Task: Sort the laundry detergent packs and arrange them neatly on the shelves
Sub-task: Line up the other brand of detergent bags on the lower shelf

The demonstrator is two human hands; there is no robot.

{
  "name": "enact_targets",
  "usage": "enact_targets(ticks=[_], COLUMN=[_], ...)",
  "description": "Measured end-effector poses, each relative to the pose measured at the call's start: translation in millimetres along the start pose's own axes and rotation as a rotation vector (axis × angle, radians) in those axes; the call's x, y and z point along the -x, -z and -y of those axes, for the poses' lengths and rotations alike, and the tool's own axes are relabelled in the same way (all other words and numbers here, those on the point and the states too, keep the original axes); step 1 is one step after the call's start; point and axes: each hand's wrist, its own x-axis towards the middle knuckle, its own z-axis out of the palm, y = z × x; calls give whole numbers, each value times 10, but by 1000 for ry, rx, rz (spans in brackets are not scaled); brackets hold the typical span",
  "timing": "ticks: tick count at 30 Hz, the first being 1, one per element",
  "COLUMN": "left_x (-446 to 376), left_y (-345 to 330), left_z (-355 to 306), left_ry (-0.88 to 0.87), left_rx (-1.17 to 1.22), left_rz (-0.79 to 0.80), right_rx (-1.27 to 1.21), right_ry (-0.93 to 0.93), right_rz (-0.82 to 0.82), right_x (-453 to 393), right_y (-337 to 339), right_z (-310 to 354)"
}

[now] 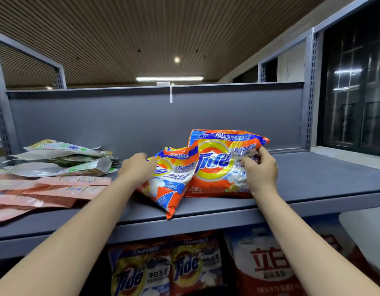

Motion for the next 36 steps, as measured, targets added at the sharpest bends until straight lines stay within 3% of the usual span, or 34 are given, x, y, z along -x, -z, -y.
enact_targets(ticks=[3, 5, 11, 16, 20, 25, 31, 36], left_x=[-93, -115, -126, -51, 34, 235, 514, 845], left_y=[-19, -10, 72, 187, 148, 132, 163, 259], left_z=[172, 187, 251, 262, 252, 270, 357, 347], left_ry=[215, 261, 336, 350, 266, 86, 98, 71], left_rx=[283, 405, 516, 534, 570, 568, 567, 557], left_rz=[208, 237, 331, 388, 270, -85, -483, -665], right_rx=[-24, -40, -169, -16, 109, 196, 243, 129], right_ry=[-28, -41, -109, -74, -43, 75, 238, 355], right_rz=[27, 29, 42, 49, 38, -36, -195, -325], right_x=[0, -5, -38, -71, -89, 44, 254, 454], right_y=[10, 12, -1, -37, -58, -24, 148, 410], right_z=[-8, -23, -21, -63, -78, -18, 162, 289])
